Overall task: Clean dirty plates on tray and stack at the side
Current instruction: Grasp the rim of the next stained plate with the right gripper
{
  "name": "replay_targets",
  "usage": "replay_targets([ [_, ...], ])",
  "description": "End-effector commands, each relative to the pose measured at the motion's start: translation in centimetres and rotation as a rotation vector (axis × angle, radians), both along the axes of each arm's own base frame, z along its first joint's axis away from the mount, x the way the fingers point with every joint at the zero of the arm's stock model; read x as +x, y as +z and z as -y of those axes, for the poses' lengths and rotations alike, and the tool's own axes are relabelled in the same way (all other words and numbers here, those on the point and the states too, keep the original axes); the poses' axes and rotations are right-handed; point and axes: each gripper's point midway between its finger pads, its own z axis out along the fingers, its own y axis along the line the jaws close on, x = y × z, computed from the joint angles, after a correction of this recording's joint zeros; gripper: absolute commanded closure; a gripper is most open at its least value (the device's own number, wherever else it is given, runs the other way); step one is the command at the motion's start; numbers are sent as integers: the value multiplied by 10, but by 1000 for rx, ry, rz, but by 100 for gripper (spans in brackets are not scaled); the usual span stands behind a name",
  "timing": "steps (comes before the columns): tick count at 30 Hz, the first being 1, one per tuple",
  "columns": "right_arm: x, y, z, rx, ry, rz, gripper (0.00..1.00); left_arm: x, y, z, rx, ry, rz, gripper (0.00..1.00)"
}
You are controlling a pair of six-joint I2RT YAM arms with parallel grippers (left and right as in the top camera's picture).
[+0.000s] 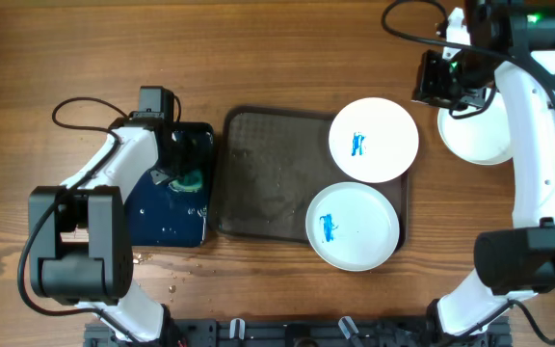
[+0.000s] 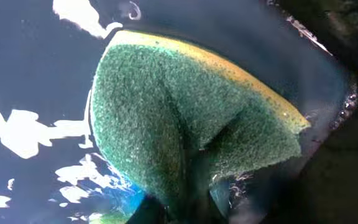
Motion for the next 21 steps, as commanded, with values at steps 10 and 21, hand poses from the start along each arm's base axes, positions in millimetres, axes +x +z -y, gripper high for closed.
replay_targets([
  [10, -34, -156, 43, -164, -176, -230, 48, -1, -7, -4, 23, 22, -18, 96],
  [21, -10, -217, 44, -153, -208, -237, 56, -7, -8, -4, 25, 19, -44, 96],
])
